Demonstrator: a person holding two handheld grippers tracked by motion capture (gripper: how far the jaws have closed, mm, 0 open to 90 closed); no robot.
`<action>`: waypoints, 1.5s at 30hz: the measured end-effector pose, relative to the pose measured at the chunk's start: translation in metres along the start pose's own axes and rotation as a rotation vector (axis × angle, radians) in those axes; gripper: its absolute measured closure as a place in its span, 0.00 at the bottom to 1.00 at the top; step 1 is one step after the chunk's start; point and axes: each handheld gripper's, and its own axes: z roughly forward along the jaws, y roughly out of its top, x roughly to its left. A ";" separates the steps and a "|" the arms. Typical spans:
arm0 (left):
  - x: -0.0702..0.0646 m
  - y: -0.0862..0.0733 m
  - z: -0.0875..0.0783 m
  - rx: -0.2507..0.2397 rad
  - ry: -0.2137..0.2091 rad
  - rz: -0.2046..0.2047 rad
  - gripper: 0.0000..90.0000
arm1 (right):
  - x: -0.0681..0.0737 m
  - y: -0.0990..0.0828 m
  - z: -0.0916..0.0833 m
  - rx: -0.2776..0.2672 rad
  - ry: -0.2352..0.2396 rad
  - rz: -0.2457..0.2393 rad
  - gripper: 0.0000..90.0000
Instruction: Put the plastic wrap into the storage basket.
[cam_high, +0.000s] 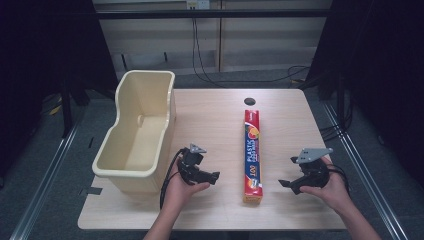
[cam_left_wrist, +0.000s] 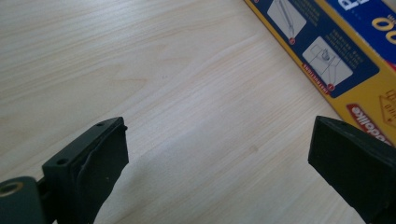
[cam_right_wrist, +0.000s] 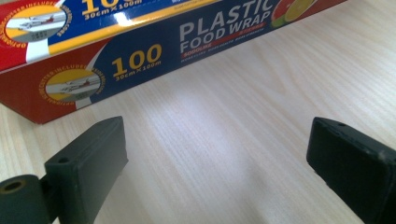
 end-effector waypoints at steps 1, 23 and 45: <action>0.001 0.002 0.000 0.005 -0.003 -0.003 0.05 | -0.001 0.000 0.000 -0.003 -0.002 -0.006 0.07; -0.033 0.088 0.027 0.097 -0.074 -0.029 0.05 | -0.005 -0.004 -0.006 -0.025 -0.010 0.037 0.07; -0.051 0.127 0.067 0.173 -0.074 -0.028 0.05 | -0.010 -0.007 -0.010 -0.061 -0.021 0.067 0.07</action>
